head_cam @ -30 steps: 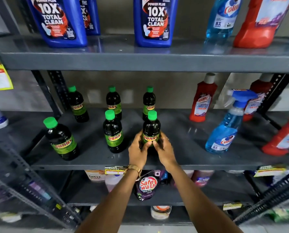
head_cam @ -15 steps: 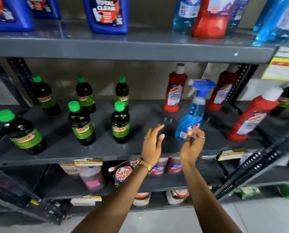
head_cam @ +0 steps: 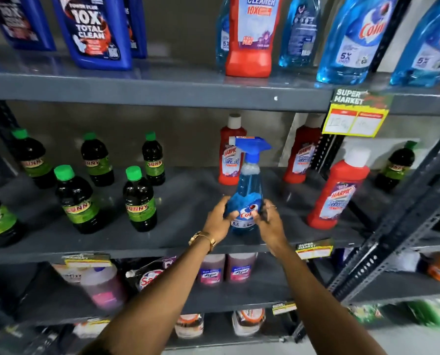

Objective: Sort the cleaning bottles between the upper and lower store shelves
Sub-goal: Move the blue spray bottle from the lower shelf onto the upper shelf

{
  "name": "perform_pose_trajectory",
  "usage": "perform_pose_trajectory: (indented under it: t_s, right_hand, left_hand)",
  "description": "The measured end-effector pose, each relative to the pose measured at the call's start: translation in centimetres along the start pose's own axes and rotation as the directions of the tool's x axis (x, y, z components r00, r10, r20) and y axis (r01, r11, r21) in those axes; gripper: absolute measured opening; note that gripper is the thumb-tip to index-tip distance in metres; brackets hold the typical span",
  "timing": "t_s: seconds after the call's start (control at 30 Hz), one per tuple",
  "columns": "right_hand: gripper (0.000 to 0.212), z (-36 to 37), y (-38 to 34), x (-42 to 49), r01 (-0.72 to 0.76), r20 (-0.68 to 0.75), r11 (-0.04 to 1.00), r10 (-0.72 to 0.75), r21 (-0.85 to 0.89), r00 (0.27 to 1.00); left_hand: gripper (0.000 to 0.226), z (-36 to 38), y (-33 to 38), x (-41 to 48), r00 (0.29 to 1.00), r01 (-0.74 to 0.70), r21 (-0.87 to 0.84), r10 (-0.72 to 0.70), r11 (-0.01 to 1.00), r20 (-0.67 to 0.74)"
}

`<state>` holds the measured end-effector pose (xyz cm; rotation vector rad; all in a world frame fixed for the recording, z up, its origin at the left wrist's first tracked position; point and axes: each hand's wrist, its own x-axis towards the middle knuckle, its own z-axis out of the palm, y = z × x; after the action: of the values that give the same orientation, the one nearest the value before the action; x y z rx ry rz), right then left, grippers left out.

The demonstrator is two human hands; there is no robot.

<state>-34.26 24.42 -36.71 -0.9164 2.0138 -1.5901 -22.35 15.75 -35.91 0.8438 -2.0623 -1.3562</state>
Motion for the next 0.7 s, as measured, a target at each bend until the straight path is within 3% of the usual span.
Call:
perform_pose_trajectory:
  t_s: [0.2,0.33,0.53,0.6,0.7]
  right_hand:
    - [0.031,-1.1,-1.6,-7.4,0.237,0.096,0.971,-0.238,0.018,0.967]
    - [0.029,-2.4,-7.1,-10.5,0.424,0.112,0.905,-0.425,0.036,0.898]
    - [0.024,-4.0,-22.2,-9.3,0.685,-0.037,0.724,-0.685,0.079,0.728]
    - [0.030,-3.7,-26.6,-7.6,0.748,-0.071,0.657,-0.745,0.094,0.664]
    - [0.032,-2.6,-31.6,-4.5,0.771,-0.085,0.629,-0.767,0.099,0.636]
  left_hand:
    - [0.035,-3.0,0.8,-7.2,0.990,-0.138,0.055,0.140,0.989,-0.027]
    - [0.044,-6.5,6.1,-11.1,0.947,-0.308,0.041,0.311,0.950,-0.079]
    - [0.034,-13.3,19.3,-10.8,0.771,-0.597,0.044,0.589,0.801,-0.242]
    - [0.034,-15.5,23.0,-9.5,0.715,-0.640,0.076,0.629,0.765,-0.305]
    - [0.031,-18.0,26.7,-7.0,0.644,-0.664,0.184,0.679,0.725,-0.354]
